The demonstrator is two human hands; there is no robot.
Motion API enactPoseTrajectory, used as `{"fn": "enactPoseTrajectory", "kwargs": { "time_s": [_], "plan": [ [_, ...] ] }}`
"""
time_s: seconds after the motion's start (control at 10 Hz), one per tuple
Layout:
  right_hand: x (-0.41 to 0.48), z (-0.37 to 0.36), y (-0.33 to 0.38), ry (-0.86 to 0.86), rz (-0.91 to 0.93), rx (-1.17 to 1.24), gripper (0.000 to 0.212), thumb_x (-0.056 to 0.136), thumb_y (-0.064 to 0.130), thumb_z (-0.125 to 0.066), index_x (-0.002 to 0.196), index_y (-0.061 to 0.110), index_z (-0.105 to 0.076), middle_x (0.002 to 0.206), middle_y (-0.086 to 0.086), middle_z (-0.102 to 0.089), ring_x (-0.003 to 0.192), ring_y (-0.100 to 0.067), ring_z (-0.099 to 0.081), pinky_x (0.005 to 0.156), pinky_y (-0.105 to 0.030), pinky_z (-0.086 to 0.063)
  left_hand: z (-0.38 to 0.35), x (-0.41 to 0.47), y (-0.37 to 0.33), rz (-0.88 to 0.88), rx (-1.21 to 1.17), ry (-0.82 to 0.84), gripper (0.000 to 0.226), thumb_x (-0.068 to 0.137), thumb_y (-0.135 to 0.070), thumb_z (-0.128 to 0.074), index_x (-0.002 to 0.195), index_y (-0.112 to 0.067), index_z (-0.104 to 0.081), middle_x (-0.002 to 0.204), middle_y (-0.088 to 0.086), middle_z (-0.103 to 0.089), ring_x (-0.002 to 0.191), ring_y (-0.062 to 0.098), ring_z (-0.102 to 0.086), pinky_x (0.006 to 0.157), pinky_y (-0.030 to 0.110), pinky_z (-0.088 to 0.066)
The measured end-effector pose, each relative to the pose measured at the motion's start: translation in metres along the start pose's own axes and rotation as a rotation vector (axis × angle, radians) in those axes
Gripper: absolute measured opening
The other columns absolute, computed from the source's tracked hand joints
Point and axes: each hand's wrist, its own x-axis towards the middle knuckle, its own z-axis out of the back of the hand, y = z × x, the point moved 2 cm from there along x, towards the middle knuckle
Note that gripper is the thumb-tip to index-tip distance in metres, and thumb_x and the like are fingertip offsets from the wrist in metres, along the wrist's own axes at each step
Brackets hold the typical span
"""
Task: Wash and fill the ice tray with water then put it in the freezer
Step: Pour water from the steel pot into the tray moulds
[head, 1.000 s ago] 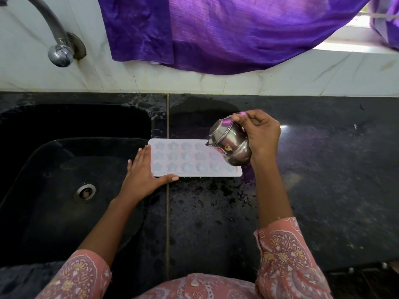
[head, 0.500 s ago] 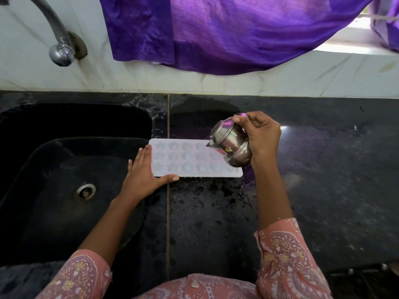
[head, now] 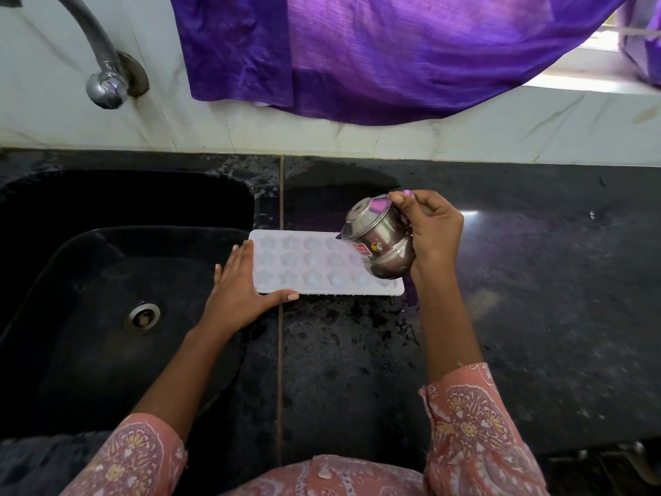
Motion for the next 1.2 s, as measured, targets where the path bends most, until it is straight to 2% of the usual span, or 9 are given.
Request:
{"fn": "enactPoseTrajectory", "kwargs": {
  "time_s": [0.3, 0.5, 0.7, 1.0, 1.2],
  "plan": [
    [-0.006, -0.013, 0.001, 0.061, -0.005, -0.003, 0.014, 0.069, 0.011, -0.078, 0.069, 0.022, -0.069, 0.061, 0.011, -0.068, 0.064, -0.004, -0.062, 0.066, -0.022, -0.051, 0.0, -0.001, 0.0, 0.005, 0.007, 0.007, 0.129, 0.05, -0.077, -0.053, 0.151, -0.014, -0.003, 0.159, 0.0, -0.004, 0.146, 0.014, 0.003, 0.117, 0.043, 0.003],
    [-0.009, -0.02, 0.003, 0.105, 0.026, -0.047, 0.016, 0.069, 0.013, -0.078, 0.067, 0.024, -0.068, 0.067, 0.004, -0.07, 0.068, -0.011, -0.063, 0.067, -0.024, -0.052, 0.0, 0.0, 0.001, 0.0, 0.003, -0.001, 0.129, 0.05, -0.076, -0.054, 0.151, -0.014, -0.004, 0.159, 0.0, -0.006, 0.146, 0.014, 0.002, 0.117, 0.043, 0.003],
    [-0.011, -0.023, 0.004, 0.121, 0.028, -0.058, 0.014, 0.07, 0.013, -0.078, 0.071, 0.023, -0.068, 0.068, 0.007, -0.07, 0.067, -0.004, -0.064, 0.067, -0.021, -0.052, 0.0, -0.002, -0.001, 0.0, -0.004, 0.002, 0.129, 0.05, -0.076, -0.054, 0.151, -0.014, -0.004, 0.159, 0.0, -0.006, 0.146, 0.014, 0.003, 0.117, 0.043, 0.003],
    [-0.01, -0.023, 0.005, 0.12, 0.063, -0.14, 0.014, 0.07, 0.016, -0.079, 0.07, 0.025, -0.068, 0.07, 0.005, -0.07, 0.071, -0.009, -0.066, 0.074, -0.031, -0.056, 0.0, -0.002, 0.0, 0.003, -0.004, 0.002, 0.128, 0.05, -0.076, -0.054, 0.151, -0.014, -0.004, 0.159, -0.001, -0.005, 0.146, 0.013, 0.003, 0.117, 0.042, 0.003],
    [-0.01, -0.024, 0.007, 0.103, 0.076, -0.155, 0.013, 0.07, 0.017, -0.079, 0.07, 0.025, -0.068, 0.069, 0.007, -0.069, 0.068, -0.005, -0.065, 0.073, -0.029, -0.056, 0.0, -0.001, 0.0, 0.003, -0.003, 0.001, 0.129, 0.05, -0.077, -0.054, 0.151, -0.014, -0.004, 0.159, -0.001, -0.005, 0.146, 0.013, 0.003, 0.117, 0.043, 0.003]
  ]
}}
